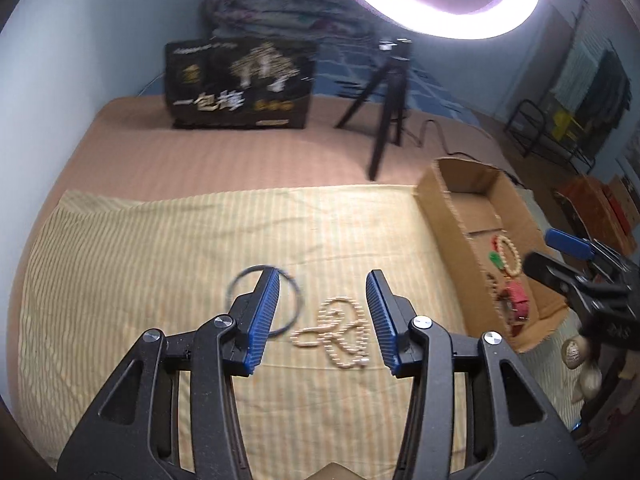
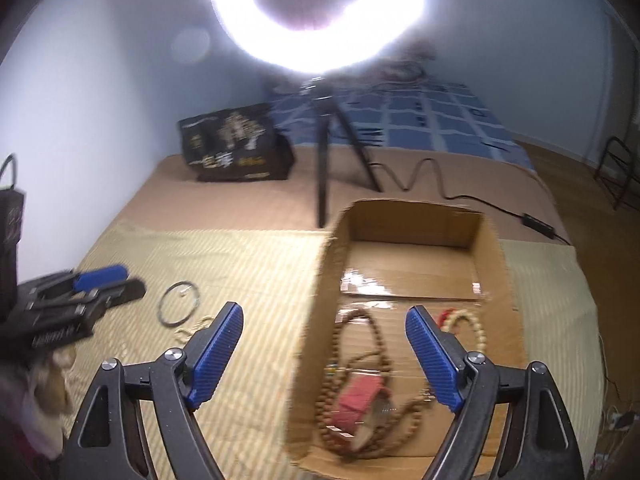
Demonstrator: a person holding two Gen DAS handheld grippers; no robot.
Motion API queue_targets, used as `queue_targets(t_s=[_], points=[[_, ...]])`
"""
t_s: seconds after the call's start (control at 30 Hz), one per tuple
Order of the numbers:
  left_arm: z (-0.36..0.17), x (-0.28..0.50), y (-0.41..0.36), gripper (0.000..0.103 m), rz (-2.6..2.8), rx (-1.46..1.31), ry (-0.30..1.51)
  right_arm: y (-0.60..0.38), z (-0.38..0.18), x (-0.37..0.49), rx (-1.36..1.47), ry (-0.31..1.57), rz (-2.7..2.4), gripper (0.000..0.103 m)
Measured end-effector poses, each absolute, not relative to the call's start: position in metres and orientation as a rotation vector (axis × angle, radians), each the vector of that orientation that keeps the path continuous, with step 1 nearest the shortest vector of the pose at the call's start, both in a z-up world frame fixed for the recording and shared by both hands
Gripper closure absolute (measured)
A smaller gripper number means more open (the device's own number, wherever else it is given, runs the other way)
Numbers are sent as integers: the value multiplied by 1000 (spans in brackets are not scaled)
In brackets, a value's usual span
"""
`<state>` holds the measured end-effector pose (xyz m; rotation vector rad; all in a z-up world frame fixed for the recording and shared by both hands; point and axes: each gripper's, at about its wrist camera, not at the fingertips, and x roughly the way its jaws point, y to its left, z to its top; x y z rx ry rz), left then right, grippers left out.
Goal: Organize jewelry
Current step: 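Move the left tool toward the blue bangle while the right tool approaches the pearl necklace, then close the left tool on the blue bangle while the right tool grasps the pearl necklace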
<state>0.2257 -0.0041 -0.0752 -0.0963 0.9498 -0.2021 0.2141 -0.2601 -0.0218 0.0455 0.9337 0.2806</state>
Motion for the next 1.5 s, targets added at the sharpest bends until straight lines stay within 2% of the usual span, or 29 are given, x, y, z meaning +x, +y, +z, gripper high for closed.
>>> queue_targets(t_s=[0.2, 0.4, 0.83, 0.87, 0.93, 1.0, 1.5], points=[[-91, 235, 29, 57, -157, -113, 999, -225, -25, 211, -31, 931, 368, 13], [-109, 241, 48, 57, -142, -157, 1053, -190, -46, 216, -43, 1038, 479, 14], [-146, 259, 39, 57, -164, -168, 1148, -140, -88, 219, -143, 1125, 553, 14], [-148, 260, 38, 56, -162, -167, 1152, -139, -92, 218, -152, 1127, 551, 14], [-152, 263, 36, 40, -160, -173, 1157, -138, -97, 219, -160, 1135, 551, 14], [-154, 265, 35, 36, -161, -189, 1158, -136, -101, 218, -165, 1144, 553, 14], [-170, 278, 16, 33, -126, -210, 1188, -129, -117, 220, -180, 1171, 565, 14]])
